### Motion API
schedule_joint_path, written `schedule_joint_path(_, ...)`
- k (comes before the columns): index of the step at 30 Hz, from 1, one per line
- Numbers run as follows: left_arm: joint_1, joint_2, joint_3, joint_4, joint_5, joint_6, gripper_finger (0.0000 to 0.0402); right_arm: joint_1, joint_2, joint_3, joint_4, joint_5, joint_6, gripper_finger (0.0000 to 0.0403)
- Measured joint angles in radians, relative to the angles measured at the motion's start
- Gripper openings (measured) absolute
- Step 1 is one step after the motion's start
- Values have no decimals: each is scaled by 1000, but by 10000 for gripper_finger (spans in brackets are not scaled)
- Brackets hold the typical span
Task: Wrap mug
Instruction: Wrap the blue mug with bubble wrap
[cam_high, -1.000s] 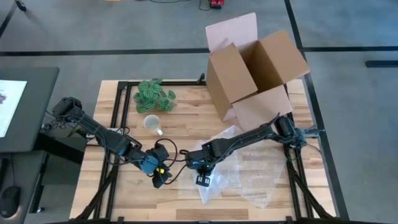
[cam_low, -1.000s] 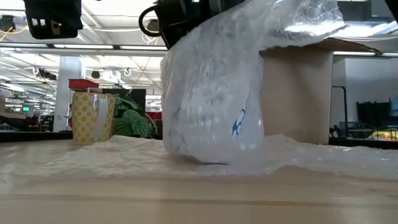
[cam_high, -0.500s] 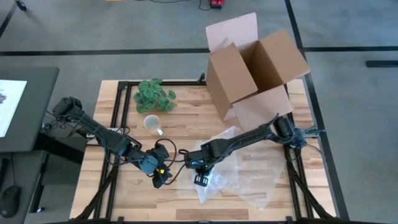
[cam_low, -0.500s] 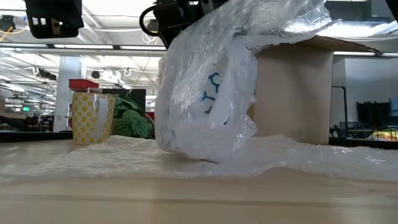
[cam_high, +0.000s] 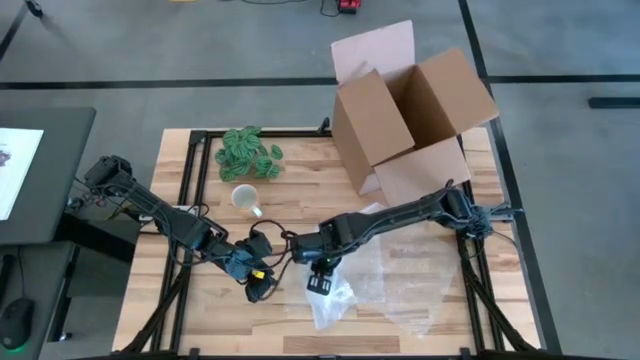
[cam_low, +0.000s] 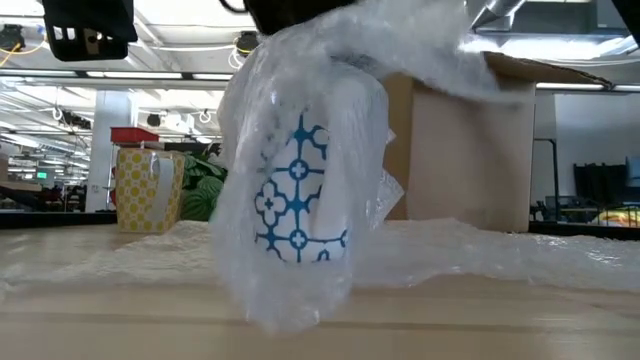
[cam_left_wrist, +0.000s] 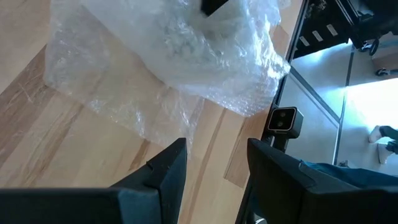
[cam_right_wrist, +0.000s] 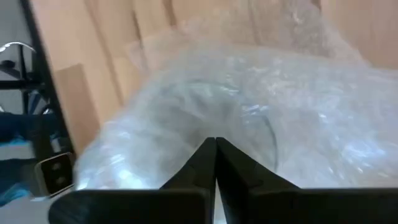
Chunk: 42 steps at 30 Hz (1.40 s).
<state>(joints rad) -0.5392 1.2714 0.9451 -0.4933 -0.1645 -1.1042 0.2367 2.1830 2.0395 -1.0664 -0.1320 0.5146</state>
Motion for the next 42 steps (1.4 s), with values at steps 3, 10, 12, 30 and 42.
schedule_joint_path(3,0,0,0,0,0,0,150,0,-2,77,-62,-2,-12,0)
schedule_joint_path(10,0,0,0,25,0,19,150,11,-4,145,-21,-11,-58,0)
schedule_joint_path(12,0,0,0,30,0,23,150,13,-3,123,5,-39,-61,0)
schedule_joint_path(30,-17,-5,-1,65,75,59,150,11,-6,-245,245,-24,-52,0)
schedule_joint_path(42,-23,104,-1,296,37,265,150,3,-60,-226,243,-23,-48,0)
